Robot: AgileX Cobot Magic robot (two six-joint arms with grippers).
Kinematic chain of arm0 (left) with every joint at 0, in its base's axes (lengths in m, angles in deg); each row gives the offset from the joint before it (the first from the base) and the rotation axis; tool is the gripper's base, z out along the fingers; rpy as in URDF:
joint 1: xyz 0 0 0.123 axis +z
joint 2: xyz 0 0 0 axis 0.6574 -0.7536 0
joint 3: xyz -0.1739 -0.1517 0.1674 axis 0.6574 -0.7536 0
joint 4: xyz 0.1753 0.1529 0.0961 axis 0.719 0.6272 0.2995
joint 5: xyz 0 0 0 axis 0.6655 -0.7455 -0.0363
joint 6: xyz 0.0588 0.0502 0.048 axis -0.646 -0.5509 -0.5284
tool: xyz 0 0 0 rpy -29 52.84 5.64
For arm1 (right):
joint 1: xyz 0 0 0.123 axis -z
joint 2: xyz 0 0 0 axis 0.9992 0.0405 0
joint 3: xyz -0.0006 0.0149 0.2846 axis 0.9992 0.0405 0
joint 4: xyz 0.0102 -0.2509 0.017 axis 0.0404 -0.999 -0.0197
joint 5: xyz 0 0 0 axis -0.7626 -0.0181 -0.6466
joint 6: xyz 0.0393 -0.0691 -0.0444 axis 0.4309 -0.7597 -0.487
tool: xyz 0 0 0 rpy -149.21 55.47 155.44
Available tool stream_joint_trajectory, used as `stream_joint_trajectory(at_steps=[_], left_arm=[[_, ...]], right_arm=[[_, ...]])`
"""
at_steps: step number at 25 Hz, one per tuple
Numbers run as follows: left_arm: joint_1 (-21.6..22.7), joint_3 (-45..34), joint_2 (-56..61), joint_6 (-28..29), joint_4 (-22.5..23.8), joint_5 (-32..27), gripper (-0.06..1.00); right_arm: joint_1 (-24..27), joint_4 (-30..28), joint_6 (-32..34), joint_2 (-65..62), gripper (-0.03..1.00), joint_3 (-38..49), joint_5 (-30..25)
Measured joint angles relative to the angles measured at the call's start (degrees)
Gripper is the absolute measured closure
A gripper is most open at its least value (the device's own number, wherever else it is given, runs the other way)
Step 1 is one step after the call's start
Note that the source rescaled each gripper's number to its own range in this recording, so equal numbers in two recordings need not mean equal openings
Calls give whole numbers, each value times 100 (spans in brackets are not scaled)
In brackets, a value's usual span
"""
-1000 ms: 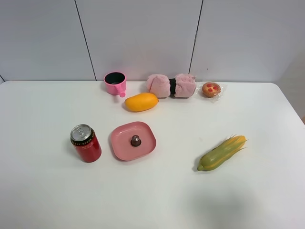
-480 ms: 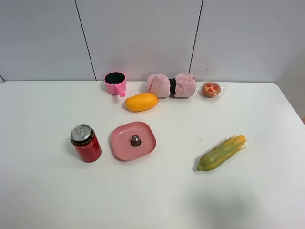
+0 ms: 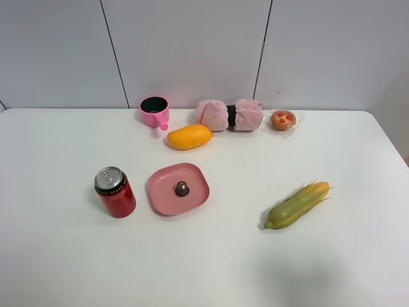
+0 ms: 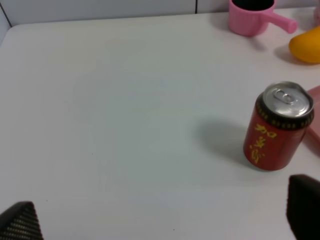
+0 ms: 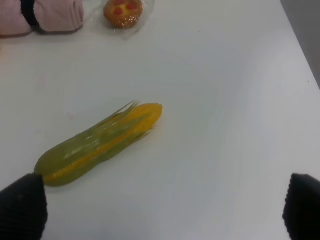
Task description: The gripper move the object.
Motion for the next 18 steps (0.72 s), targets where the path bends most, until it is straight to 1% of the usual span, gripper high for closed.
stream_joint_trajectory(at_steps=[18], left_arm=[[0,0,0,0,0,0,-6]], right_arm=[[0,0,4,0,-2,0,0]])
